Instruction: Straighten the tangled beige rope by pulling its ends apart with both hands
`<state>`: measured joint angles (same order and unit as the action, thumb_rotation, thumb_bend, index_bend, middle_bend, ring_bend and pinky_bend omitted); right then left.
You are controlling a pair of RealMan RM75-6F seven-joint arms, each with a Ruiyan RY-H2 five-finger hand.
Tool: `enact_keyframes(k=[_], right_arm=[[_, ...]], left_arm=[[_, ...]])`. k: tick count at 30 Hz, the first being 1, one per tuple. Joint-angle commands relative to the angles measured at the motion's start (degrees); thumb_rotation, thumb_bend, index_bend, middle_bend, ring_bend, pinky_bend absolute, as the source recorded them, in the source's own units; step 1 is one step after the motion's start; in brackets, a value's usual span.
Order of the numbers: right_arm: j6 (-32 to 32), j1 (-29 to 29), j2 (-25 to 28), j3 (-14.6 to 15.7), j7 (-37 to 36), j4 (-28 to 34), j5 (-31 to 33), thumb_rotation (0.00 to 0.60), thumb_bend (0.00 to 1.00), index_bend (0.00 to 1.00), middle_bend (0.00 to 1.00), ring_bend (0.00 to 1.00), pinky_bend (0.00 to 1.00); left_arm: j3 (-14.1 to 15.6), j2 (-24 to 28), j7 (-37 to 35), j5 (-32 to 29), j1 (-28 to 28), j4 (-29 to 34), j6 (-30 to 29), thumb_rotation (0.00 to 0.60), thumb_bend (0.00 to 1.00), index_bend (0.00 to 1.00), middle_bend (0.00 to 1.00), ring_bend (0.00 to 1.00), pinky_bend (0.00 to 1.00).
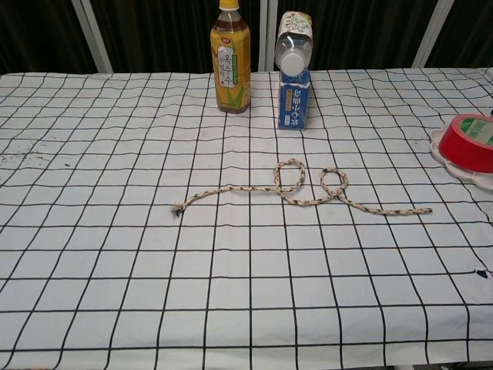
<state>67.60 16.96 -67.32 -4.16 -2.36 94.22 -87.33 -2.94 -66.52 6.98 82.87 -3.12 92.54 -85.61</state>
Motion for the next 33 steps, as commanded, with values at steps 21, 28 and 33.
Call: enact_keyframes(k=[21,28,33], right_arm=[[-9.7,9.5,-19.2,1.1,12.6,-14.7,4.5,0.600,0.30,0.49,0.19,0.00,0.00],[-9.4,9.4,-19.6,1.5,12.7,-15.5,5.1,0.600,0.34,0.51,0.19,0.00,0.00],[-9.8,9.8,-20.0,1.8,12.7,-16.0,5.5,0.600,0.34,0.52,0.20,0.00,0.00]], left_arm=[[0.7,-1.4,-4.5,-1.1,0.3,-3.9,1.7,0.600,0.16,0.24,0.06,0.00,0.00],[0.9,-1.7,-4.9,-1.1,0.1,-4.3,2.2,0.600,0.16,0.24,0.06,0.00,0.00],[1.0,-1.4,-5.4,-1.1,0.2,-4.3,2.4,0.600,0.16,0.24,0.06,0.00,0.00]])
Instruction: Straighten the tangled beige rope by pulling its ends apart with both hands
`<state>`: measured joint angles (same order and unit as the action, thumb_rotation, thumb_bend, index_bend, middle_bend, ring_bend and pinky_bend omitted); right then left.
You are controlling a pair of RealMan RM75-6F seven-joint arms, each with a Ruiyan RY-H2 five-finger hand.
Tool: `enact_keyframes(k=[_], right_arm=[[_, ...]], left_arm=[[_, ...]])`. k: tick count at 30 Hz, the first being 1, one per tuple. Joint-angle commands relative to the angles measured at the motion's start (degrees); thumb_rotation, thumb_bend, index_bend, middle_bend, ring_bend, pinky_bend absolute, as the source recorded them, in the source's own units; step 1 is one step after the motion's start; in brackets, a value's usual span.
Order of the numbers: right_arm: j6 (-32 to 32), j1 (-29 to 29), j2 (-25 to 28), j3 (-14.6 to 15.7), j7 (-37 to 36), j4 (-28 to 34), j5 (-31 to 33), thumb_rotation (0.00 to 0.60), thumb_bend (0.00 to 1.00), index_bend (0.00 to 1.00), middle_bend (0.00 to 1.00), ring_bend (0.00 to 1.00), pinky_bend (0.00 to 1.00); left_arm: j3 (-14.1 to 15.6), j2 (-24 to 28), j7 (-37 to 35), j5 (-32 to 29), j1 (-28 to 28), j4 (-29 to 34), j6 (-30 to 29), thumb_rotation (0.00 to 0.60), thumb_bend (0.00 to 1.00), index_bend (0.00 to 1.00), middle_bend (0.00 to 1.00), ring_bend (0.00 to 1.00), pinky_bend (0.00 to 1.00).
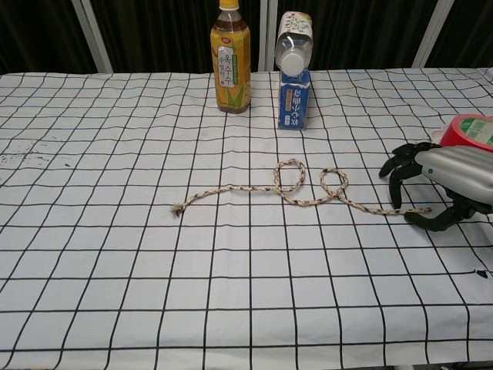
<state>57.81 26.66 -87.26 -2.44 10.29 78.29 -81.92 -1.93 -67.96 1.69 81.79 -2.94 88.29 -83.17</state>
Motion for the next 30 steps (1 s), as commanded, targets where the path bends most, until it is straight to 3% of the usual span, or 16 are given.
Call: enact_keyframes(k=[1,10,19,25,30], right_arm=[[-0.1,0.1,-0.2,0.1,0.0,-0.2,0.1,0.600,0.35,0.52,0.20,0.00,0.00],[0.0,0.3,-0.7,0.1,0.3,-0.7,0.9,0.600,0.37,0.55,0.20,0.00,0.00],[1.1,0.8,0.4,-1.0,1.5,1.8,1.5,0.600,0.46,0.58,0.21,0.00,0.00],[1.1,1.7,2.3,-3.6,4.5,6.9,4.7,0.600,0.49,0.59,0.21,0.00,0.00],[0.6,2.6,2.6,-5.7,8.1,10.8,9.2,0.600,0.50,0.59,0.21,0.00,0.00]], left_arm=[[0.0,0.0,-0.1,0.0,0.1,-0.1,-0.1,0.600,0.16,0.24,0.06,0.00,0.00],[-0.1,-0.3,-0.4,0.1,0.1,-0.6,-0.3,0.600,0.16,0.24,0.06,0.00,0.00],[-0.9,0.5,-1.2,2.9,-2.7,0.1,1.3,0.600,0.16,0.24,0.06,0.00,0.00],[-2.8,0.3,-6.2,7.5,-10.9,3.4,8.6,0.600,0.15,0.28,0.06,0.00,0.00],[-5.6,-2.3,-9.8,6.1,-20.1,5.0,19.8,0.600,0.15,0.30,0.06,0.00,0.00]])
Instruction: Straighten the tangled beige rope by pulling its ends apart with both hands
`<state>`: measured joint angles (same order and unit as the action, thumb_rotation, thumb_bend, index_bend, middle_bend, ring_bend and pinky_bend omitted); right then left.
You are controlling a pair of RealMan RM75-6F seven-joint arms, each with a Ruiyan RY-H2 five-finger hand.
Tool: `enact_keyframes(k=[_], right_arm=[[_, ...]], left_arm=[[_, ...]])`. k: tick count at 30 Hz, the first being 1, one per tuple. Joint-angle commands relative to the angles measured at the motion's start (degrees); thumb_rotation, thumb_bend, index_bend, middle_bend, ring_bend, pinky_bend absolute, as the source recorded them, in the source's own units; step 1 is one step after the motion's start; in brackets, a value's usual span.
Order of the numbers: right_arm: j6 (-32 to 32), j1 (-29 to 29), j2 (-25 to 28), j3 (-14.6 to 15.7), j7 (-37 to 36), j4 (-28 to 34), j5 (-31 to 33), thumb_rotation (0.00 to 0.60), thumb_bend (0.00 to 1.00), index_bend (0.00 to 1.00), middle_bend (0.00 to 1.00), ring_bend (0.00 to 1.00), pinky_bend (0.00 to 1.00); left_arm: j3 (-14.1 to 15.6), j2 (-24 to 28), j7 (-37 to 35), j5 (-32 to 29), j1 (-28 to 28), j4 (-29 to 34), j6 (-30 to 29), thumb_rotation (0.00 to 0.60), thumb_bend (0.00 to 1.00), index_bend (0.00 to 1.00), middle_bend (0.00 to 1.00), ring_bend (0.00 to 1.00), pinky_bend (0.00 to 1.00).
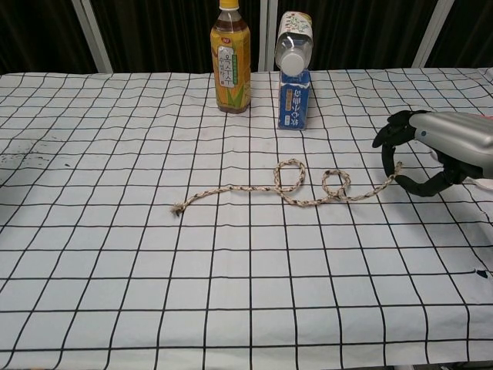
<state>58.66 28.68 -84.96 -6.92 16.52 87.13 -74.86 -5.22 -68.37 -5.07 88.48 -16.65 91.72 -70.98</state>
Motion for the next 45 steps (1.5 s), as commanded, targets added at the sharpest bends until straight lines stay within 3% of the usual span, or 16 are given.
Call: enact_keyframes(k=[1,5,17,28,39,45], right_arm=[[-0.2,0.7,0.3,-1.5,2.5,2.5,2.9,0.600,0.50,0.59,0.21,0.00,0.00],[0.5,1.2,0.3,-2.5,5.5,4.9,6.0,0.600,0.51,0.59,0.21,0.00,0.00],[1.3,2.4,0.4,-2.9,9.3,7.2,11.0,0.600,0.52,0.59,0.20,0.00,0.00],[1.5,3.3,-0.2,-2.5,8.4,6.2,11.5,0.600,0.52,0.59,0.20,0.00,0.00],[1.3,3.7,-0.4,-1.9,7.3,5.4,11.6,0.600,0.53,0.59,0.20,0.00,0.00],[1.5,3.8,-0.3,-1.7,7.1,5.2,11.8,0.600,0.53,0.59,0.19,0.00,0.00]], left_arm=[[-2.9,-2.4,-3.6,-1.5,-7.9,1.9,9.7,0.600,0.15,0.30,0.06,0.00,0.00],[-5.4,-6.3,-2.5,-5.1,-13.8,1.2,16.3,0.600,0.14,0.31,0.06,0.00,0.00],[-7.7,-20.4,17.0,-21.0,-24.1,-4.1,23.9,0.600,0.13,0.40,0.08,0.00,0.00],[-7.2,-28.0,29.1,-33.0,-27.8,-3.6,19.6,0.600,0.13,0.44,0.08,0.00,0.00],[-6.2,-33.1,35.2,-37.2,-29.5,-7.3,15.3,0.600,0.15,0.48,0.10,0.00,0.00],[-5.6,-34.1,35.4,-37.7,-29.7,-8.6,15.3,0.562,0.23,0.51,0.10,0.00,0.00]])
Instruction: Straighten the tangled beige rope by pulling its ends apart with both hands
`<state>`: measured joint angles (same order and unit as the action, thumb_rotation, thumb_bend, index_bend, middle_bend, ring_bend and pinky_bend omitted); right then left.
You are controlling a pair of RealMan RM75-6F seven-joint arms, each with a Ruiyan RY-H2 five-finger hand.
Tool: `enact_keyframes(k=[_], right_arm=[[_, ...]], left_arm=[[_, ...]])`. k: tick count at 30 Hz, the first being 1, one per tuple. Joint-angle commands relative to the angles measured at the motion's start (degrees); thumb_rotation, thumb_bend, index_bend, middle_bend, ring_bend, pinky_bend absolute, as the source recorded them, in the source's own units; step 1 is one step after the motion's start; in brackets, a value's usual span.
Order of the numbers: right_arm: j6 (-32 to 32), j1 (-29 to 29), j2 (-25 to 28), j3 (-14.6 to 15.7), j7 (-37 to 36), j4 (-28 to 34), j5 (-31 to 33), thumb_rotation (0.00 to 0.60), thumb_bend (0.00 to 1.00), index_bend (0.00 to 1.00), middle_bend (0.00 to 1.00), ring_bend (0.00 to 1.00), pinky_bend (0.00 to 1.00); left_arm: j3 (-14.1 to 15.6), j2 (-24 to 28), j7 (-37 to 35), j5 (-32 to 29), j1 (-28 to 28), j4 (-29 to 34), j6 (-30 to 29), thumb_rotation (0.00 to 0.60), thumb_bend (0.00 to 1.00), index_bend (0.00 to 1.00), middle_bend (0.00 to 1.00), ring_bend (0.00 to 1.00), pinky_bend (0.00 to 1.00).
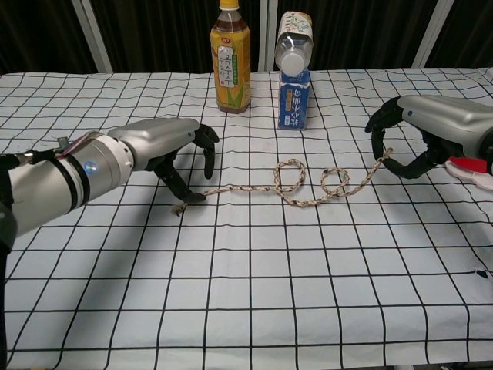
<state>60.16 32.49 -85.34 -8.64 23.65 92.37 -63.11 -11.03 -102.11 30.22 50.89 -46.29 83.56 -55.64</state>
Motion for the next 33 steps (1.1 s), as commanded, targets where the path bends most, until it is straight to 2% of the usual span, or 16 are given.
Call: enact_keyframes(k=[1,33], right_arm=[[0.0,0.0,0.1,0.0,-0.1,0.0,0.1,0.600,0.53,0.59,0.19,0.00,0.00],[0.2,0.1,0.1,1.0,-1.4,-0.7,0.7,0.600,0.53,0.59,0.19,0.00,0.00]], left_arm=[[0.3,-0.5,0.1,-0.2,-0.2,-0.7,0.0,0.560,0.23,0.51,0.10,0.00,0.00],[1.8,-2.2,2.5,-0.4,-1.2,-3.7,0.5,0.552,0.32,0.54,0.10,0.00,0.00]])
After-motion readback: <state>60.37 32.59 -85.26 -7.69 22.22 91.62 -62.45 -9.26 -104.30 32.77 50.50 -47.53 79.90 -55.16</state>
